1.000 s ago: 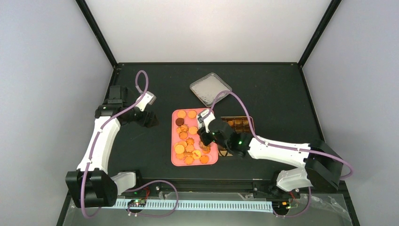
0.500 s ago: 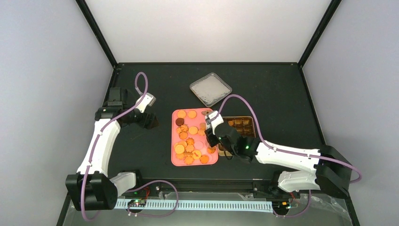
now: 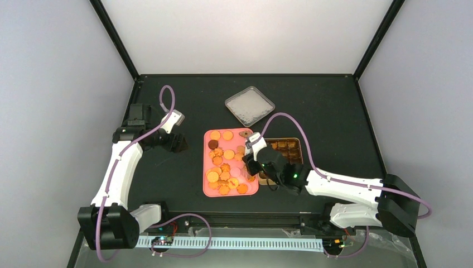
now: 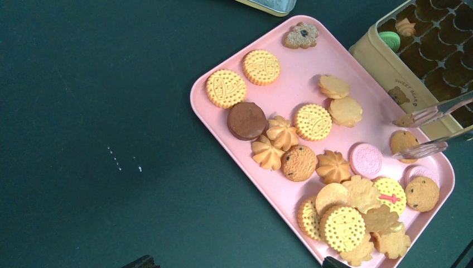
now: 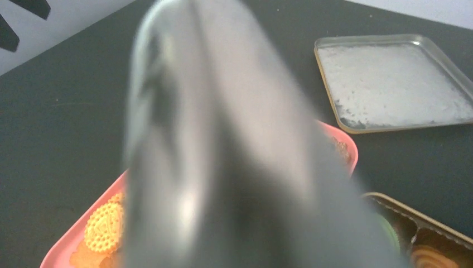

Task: Pack the cookies
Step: Pick up the fake cookies from the plate, then place the fake cookies in the empty pocket of the box, then pick up the fake cookies from the plate, then place the fake cookies in the empty pocket of the box.

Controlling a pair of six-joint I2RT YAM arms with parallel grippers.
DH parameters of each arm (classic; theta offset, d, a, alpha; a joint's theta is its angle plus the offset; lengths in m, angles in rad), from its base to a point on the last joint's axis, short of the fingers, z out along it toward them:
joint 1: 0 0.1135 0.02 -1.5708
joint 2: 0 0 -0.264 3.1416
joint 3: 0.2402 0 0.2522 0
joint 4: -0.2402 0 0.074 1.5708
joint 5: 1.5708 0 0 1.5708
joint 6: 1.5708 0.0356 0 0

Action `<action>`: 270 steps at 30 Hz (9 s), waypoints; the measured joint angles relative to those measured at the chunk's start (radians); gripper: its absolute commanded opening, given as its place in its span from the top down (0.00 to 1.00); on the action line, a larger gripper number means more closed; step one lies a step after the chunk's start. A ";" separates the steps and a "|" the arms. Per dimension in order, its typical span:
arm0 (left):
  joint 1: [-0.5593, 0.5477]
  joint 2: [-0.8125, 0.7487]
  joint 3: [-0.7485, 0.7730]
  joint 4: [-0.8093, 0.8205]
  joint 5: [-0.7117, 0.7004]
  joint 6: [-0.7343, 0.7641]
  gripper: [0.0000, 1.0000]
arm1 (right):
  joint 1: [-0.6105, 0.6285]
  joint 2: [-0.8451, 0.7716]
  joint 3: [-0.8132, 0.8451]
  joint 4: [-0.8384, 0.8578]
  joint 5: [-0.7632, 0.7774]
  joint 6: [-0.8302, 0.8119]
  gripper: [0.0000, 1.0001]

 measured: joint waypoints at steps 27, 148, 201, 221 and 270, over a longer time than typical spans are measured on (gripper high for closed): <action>0.002 0.000 0.000 0.000 0.000 0.000 0.23 | 0.043 0.090 0.050 -0.008 0.051 -0.004 0.99; 0.041 0.011 0.032 -0.021 0.053 -0.018 0.14 | 0.082 0.214 0.233 -0.019 -0.190 0.022 0.68; 0.042 0.081 0.079 -0.093 0.083 0.179 0.23 | -0.028 0.100 0.325 -0.151 -0.103 -0.027 0.99; 0.042 0.113 0.056 -0.034 0.079 0.158 0.20 | -0.538 -0.066 0.243 -0.320 0.091 -0.004 0.99; 0.042 0.074 0.056 -0.034 0.073 0.120 0.11 | -0.591 -0.062 0.230 -0.278 0.073 -0.069 0.76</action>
